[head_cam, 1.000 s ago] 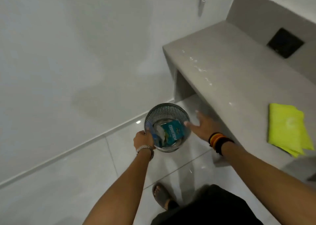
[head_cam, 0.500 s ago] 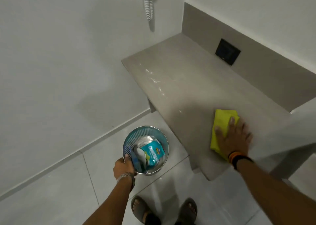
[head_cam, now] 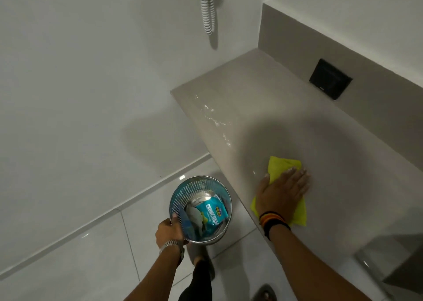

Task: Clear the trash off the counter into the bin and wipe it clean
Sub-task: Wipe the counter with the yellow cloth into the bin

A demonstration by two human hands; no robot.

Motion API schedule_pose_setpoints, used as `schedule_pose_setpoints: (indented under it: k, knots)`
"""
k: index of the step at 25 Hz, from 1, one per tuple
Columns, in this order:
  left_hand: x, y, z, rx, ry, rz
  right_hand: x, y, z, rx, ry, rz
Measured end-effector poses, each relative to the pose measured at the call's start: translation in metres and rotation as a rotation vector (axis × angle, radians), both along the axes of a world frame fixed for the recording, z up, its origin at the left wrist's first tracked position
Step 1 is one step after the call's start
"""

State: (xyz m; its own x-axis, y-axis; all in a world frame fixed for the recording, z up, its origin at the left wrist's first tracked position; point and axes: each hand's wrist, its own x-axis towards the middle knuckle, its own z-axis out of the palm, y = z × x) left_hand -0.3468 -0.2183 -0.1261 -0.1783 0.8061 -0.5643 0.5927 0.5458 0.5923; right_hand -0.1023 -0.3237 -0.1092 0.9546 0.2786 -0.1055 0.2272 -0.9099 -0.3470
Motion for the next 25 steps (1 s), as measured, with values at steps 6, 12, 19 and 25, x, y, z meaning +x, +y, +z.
schedule_pose_setpoints:
  k: [6,12,19,25]
  knots:
    - [0.031,0.096,-0.046,-0.074,-0.026,-0.014,0.01,0.162,-0.003,0.065,0.016,-0.062]
    - [0.054,0.199,-0.065,-0.072,0.003,-0.144,0.046,0.308,-0.01,0.084,-0.086,-0.022]
    - [0.068,0.28,-0.055,0.011,-0.01,-0.181,0.086,0.422,-0.019,0.119,-0.133,0.316]
    - [0.053,0.295,-0.037,0.048,-0.004,-0.161,-0.011,0.383,-0.016,0.251,0.032,0.854]
